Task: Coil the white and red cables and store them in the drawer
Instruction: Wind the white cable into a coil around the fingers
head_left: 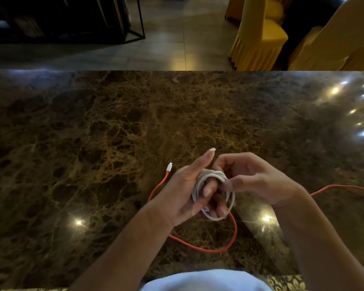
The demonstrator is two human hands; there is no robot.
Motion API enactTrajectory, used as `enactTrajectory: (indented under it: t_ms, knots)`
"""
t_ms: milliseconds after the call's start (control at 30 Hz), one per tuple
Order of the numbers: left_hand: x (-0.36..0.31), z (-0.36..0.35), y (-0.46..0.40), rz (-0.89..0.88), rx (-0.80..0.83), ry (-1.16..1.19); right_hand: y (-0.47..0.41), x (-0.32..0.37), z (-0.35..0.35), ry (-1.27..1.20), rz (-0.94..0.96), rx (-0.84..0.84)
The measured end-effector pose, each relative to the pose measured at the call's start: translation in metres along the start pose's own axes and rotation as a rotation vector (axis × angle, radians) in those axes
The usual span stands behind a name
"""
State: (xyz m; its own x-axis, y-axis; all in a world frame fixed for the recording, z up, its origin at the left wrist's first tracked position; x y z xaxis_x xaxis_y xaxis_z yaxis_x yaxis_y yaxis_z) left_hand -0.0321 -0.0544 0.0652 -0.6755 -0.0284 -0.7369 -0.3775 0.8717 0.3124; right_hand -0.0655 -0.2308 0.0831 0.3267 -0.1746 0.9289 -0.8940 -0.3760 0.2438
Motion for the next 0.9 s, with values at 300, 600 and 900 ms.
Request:
enactTrajectory:
  t_ms: [300, 600, 900]
  knots:
    - [-0.013, -0.014, 0.013, -0.134, -0.153, 0.119, -0.006, -0.004, 0.0, -0.14, 0.014, -0.047]
    - [-0.006, -0.009, 0.022, -0.294, -0.477, -0.259, -0.006, -0.004, -0.005, -0.267, 0.028, -0.104]
    - [-0.004, -0.001, 0.033, -0.342, -0.532, -0.564, -0.002, -0.01, -0.007, -0.324, 0.022, -0.101]
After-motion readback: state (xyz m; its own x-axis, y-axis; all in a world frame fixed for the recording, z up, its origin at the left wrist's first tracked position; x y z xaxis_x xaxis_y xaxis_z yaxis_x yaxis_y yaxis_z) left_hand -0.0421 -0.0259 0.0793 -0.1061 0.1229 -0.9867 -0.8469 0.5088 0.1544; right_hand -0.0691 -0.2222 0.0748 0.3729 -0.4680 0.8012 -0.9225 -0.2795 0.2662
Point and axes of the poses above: each hand's wrist, its own y-axis away from the middle knuckle, its own z-axis out of the back of the hand, x = y × z, the point moved 1 cm from there along -y, towards the middle knuckle, and after that the axes turned 5 degrees about -y, right-handed, at the moved point
